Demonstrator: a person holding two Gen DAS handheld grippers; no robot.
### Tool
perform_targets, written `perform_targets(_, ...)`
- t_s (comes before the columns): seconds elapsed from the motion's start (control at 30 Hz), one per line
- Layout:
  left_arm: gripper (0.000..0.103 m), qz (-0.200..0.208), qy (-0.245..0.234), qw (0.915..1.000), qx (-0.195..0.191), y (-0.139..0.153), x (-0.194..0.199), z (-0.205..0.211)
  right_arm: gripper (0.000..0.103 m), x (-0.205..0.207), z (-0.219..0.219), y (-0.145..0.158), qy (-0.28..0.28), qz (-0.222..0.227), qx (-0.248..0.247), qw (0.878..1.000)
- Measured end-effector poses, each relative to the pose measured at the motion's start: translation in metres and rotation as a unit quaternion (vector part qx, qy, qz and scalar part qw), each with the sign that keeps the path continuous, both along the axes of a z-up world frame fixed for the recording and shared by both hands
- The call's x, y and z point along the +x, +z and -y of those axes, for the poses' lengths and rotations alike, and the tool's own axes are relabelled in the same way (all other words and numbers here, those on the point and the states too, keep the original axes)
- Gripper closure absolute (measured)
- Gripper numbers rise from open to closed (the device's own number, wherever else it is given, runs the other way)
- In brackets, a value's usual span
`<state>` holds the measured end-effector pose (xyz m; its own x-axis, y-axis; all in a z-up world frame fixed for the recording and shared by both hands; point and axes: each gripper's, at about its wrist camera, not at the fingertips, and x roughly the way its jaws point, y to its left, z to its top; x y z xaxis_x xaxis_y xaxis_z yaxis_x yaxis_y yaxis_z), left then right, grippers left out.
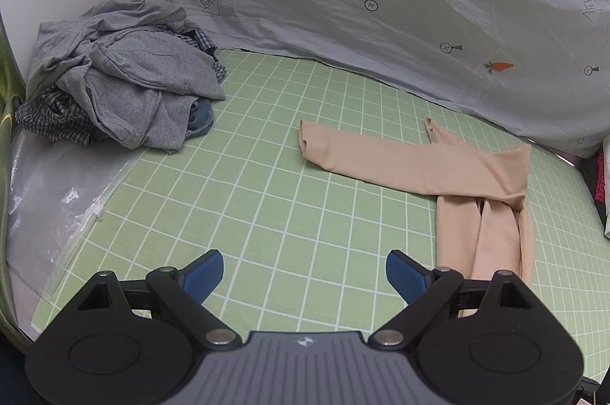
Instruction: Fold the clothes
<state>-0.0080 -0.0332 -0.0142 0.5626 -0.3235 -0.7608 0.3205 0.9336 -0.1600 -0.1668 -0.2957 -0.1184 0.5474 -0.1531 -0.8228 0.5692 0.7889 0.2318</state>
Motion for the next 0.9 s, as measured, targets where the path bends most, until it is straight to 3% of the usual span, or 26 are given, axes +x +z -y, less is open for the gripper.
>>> perform_targets(0.03,0.011,0.001,0.003,1.0,-0.006,0.001,0.002,0.001,0.06,-0.003,0.005,0.003,-0.006,0.013,0.015,1.0)
perform_targets(0.1,0.011,0.0,0.008,0.9999,-0.015,0.001,0.005,0.004,0.037,-0.009,0.013,0.011,-0.016,0.037,0.035,0.999)
perform_targets(0.4,0.01,-0.025,0.049,0.9977,-0.038,-0.008,0.014,0.033,0.016,-0.003,0.052,0.049,-0.016,0.044,-0.028,0.998)
perform_targets(0.47,0.01,-0.03,0.062,0.9968,-0.04,-0.01,0.02,0.041,0.005,0.002,0.063,0.055,-0.007,0.035,-0.057,0.998)
perform_targets(0.53,0.01,-0.033,0.072,0.9961,-0.038,-0.013,0.028,0.048,0.0,0.007,0.073,0.059,0.008,0.031,-0.081,0.996)
perform_targets(0.67,0.01,-0.037,0.087,0.9952,-0.027,-0.02,0.049,0.062,0.0,0.027,0.096,0.061,0.03,0.021,-0.105,0.994)
perform_targets(0.9,0.01,-0.052,0.115,0.992,-0.009,-0.046,0.099,0.077,0.0,0.082,0.142,0.063,0.016,0.036,-0.125,0.991)
